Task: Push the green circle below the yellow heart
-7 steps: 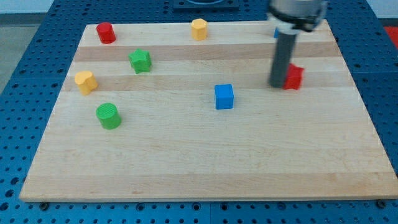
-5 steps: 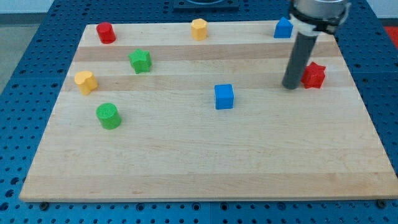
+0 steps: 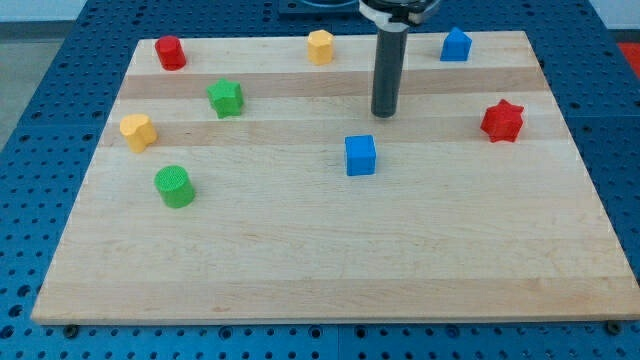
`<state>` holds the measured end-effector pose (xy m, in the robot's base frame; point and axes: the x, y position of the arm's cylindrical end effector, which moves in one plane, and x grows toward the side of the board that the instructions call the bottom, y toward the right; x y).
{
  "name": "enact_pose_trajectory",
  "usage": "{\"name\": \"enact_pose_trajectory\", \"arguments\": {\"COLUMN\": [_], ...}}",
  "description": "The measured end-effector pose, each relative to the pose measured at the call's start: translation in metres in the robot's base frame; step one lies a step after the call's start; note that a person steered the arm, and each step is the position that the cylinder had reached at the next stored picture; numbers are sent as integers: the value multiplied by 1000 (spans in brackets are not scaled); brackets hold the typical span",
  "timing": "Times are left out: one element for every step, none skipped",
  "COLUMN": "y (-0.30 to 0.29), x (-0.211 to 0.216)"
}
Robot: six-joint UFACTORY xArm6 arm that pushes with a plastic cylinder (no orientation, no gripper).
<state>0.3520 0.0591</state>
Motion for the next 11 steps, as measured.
{"name": "enact_pose_trajectory", "arguments": {"y": [-19,-44,-82,-126,-158,-163,-180,-218,-241,-242,-244], "x": [-6,-7,39,91,109,89,70,102,151,150,132]}}
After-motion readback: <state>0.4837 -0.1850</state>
